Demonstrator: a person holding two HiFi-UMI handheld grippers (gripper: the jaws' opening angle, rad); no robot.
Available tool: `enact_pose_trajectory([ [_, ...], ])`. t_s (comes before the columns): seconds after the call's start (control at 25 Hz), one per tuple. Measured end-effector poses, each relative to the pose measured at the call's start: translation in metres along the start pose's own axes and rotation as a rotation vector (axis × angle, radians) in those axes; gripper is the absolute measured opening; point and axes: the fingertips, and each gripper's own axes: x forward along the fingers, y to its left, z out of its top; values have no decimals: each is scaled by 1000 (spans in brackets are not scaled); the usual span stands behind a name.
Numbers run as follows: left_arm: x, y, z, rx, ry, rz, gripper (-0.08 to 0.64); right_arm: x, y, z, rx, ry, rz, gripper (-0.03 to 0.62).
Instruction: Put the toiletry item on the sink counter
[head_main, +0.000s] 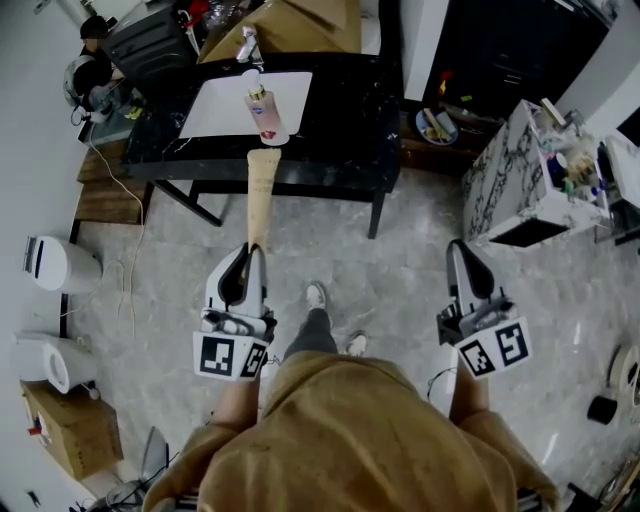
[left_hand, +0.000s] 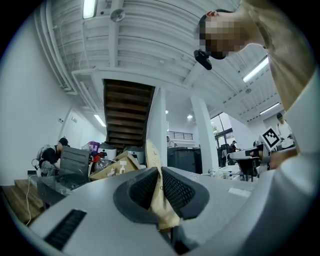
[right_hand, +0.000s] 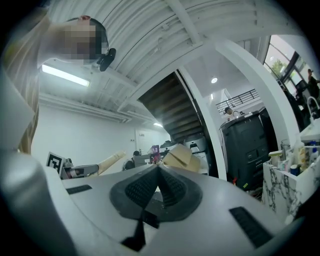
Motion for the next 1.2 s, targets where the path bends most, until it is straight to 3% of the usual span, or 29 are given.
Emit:
enact_pose_trajectory([
  [0.44, 105, 41, -33, -66, 20, -64, 25, 98, -38, -3, -43, 51, -29, 3],
  [0.64, 176, 68, -40, -94, 19, -134, 25, 171, -60, 9, -73, 51, -50, 3],
  [0.84, 225, 90, -66, -115, 77, -239, 26, 232, -68, 5, -77, 74, -85, 3],
  [1.0, 259, 100, -72, -179, 53, -275, 25, 260, -82, 4, -89, 87, -129, 3],
  [1.2, 288, 103, -87, -154, 93, -333, 26, 275, -101, 2, -89, 107, -165, 3],
])
